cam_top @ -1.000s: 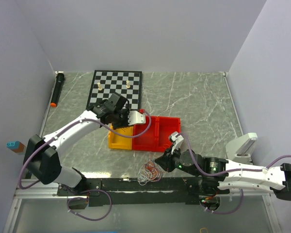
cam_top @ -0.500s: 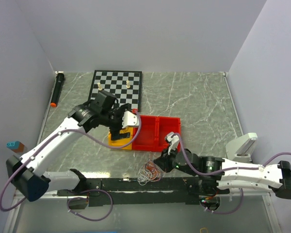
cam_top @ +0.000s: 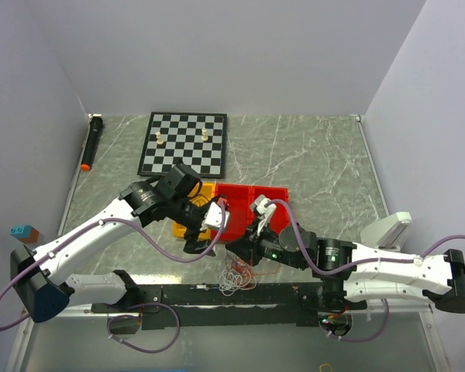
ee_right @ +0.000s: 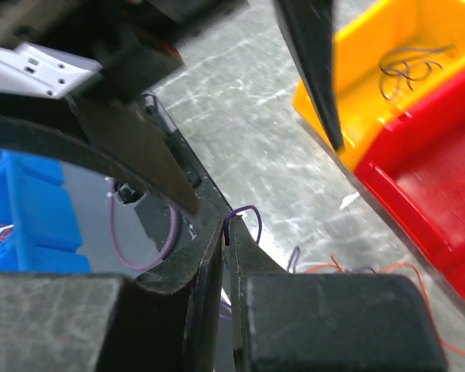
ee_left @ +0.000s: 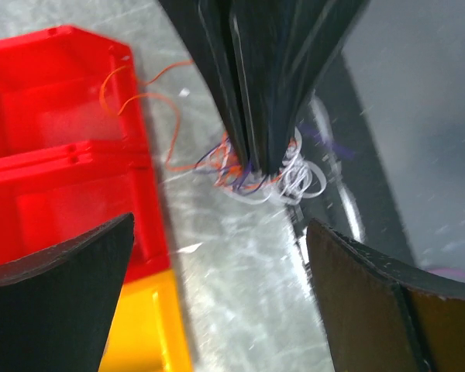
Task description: Untangle the cables
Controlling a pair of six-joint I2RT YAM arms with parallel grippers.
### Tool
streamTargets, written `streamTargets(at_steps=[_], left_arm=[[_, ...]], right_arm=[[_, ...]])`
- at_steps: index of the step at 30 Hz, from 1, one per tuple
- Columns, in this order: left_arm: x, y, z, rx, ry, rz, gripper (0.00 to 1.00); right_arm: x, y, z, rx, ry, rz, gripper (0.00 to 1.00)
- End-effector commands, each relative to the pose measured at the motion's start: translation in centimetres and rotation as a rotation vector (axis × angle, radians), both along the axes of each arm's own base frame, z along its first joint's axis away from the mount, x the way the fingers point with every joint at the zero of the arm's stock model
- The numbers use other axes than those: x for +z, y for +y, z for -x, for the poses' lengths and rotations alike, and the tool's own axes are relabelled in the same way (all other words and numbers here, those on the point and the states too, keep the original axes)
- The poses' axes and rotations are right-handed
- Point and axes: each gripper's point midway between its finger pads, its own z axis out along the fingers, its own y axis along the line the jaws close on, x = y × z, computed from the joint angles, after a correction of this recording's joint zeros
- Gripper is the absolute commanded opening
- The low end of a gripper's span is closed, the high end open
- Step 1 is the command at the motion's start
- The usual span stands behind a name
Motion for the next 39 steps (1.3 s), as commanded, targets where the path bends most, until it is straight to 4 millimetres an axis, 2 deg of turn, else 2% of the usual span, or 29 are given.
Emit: streamTargets(at_steps=[1, 6, 9, 11, 14, 16, 17, 19, 21, 23, 24, 25, 26, 29, 31, 39], left_arm=[[1.2, -1.4, 1.8, -0.042, 0.094, 0.09, 0.97], [1.2, -1.6, 2.8, -0.039, 0.174, 0.111, 0.98], [1.0, -1.4, 3.1, -0.041, 0.187, 0.116, 0.85], [0.9, -1.5, 3.0, -0.037, 0.176, 0.117, 0.68], [1.0, -1.5, 2.9, -0.03, 0.169, 0.12, 0.37], [1.0, -1.5, 2.6, -0.019, 0.159, 0.116, 0.09], [1.1, -1.5, 2.4, -0.004, 0.153, 0.116, 0.01], [1.0, -1.3, 2.2, -0.008, 0.128, 0.106, 0.01], [0.7, -0.8, 2.1, -0.007, 0.109, 0.08, 0.01], [0.9, -0.4, 1.4, 0.024, 0.071, 0.065, 0.01], [1.2, -0.2, 0.8, 0.036, 0.046, 0.066, 0.01], [1.6, 0.0, 0.3, 0.051, 0.018, 0.069, 0.01], [2.2, 0.1, -0.4, 0.073, -0.009, 0.073, 0.01], [4.0, 0.3, -1.3, 0.11, -0.067, 0.09, 0.01], [5.0, 0.2, -1.2, 0.114, -0.069, 0.112, 0.01], [6.9, 0.6, -0.9, 0.133, -0.074, 0.137, 0.01]], right_arm=[[3.8, 1.6, 0.0, 0.043, -0.066, -0.081, 0.13], [5.6, 2.5, -0.3, 0.049, -0.096, -0.128, 0.13], [6.4, 2.9, -0.1, 0.064, -0.108, -0.14, 0.13], [6.6, 3.1, -0.1, 0.07, -0.111, -0.143, 0.13], [6.5, 3.1, 0.0, 0.073, -0.109, -0.144, 0.13], [6.5, 3.0, 0.0, 0.07, -0.11, -0.145, 0.13], [6.5, 2.8, -0.1, 0.066, -0.111, -0.147, 0.13], [6.1, 2.6, -0.2, 0.053, -0.107, -0.137, 0.19], [5.7, 1.9, -0.5, 0.027, -0.095, -0.126, 0.4], [4.7, 0.9, -0.6, -0.004, -0.071, -0.115, 0.56], [3.8, 0.1, -0.7, -0.024, -0.058, -0.1, 0.73], [3.0, -0.5, -0.7, -0.04, -0.048, -0.094, 0.84], [2.9, -1.4, -0.7, -0.051, -0.043, -0.112, 0.89], [-0.1, -3.3, -0.4, -0.078, -0.007, -0.086, 0.91], [-1.8, -3.7, 0.0, -0.069, 0.015, -0.07, 0.91], [-7.9, -1.3, 1.4, 0.034, 0.075, 0.033, 0.93]])
